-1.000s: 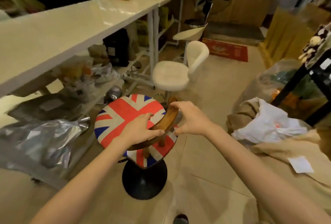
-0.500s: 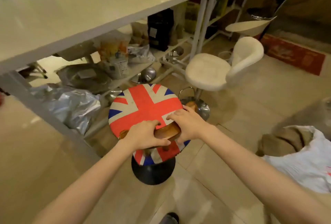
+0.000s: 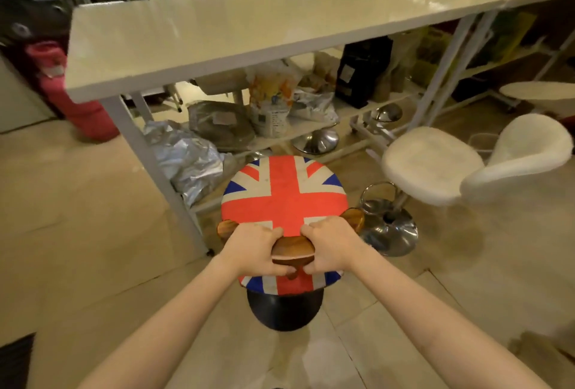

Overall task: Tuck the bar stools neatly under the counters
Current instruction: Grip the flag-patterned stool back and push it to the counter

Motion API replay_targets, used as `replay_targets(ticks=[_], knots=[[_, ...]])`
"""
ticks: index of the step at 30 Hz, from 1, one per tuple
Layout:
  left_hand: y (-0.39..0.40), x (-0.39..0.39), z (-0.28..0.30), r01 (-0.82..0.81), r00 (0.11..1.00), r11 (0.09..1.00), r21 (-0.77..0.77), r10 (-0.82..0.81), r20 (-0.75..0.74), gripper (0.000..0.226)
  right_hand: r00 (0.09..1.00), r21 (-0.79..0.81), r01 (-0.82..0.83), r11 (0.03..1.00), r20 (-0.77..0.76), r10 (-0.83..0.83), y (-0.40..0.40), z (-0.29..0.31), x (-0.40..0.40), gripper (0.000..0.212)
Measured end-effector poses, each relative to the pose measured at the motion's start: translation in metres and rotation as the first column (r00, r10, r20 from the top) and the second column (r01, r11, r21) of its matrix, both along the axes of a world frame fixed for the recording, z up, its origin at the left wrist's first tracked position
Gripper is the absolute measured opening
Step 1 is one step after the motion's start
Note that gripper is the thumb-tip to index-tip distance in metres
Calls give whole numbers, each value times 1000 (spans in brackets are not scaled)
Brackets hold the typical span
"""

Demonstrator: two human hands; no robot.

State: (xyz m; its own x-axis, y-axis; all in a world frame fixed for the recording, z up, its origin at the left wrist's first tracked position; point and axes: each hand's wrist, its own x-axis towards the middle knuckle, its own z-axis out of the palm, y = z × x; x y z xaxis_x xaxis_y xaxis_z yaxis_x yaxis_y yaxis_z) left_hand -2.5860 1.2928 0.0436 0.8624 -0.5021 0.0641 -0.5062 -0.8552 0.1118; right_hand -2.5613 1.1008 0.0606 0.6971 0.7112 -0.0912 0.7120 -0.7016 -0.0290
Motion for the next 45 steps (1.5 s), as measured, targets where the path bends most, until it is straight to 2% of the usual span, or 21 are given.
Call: replay_targets(ticks=[4, 10, 14, 20, 26, 34, 41, 45], knots=[[-2, 2, 3, -10, 998, 1000, -11, 11, 55, 52, 998, 16, -46, 999, 36, 45, -2, -5, 6, 53], [1, 13, 6, 2, 993, 999, 43, -7, 114, 56, 993, 36, -104, 994, 59, 102, 0, -9, 18, 53], [10, 39, 3, -9, 993, 998, 58, 2, 121, 52, 992, -14, -72, 997, 101, 73, 8, -11, 41, 57], [26, 87, -2, -11, 992, 999, 39, 6, 126, 55, 998, -3, -32, 999, 60, 32, 23, -3, 82, 60], [45, 145, 0, -2, 995, 997, 81, -7, 105, 55, 999, -36, -9, 999, 45, 11, 43, -6, 141, 63], [67, 220, 6, -41, 999, 996, 83, 42, -11, 51, 999, -21, -1, 1000, 52, 2, 67, -10, 217, 61], [83, 264, 6, -38, 998, 989, 146, 43, -36, 55, 999, -38, 30, 999, 33, -29, 82, -7, 257, 63], [86, 275, 6, -11, 999, 995, 98, 15, -45, 52, 999, -1, 21, 1000, 40, -21, 83, -10, 269, 60]])
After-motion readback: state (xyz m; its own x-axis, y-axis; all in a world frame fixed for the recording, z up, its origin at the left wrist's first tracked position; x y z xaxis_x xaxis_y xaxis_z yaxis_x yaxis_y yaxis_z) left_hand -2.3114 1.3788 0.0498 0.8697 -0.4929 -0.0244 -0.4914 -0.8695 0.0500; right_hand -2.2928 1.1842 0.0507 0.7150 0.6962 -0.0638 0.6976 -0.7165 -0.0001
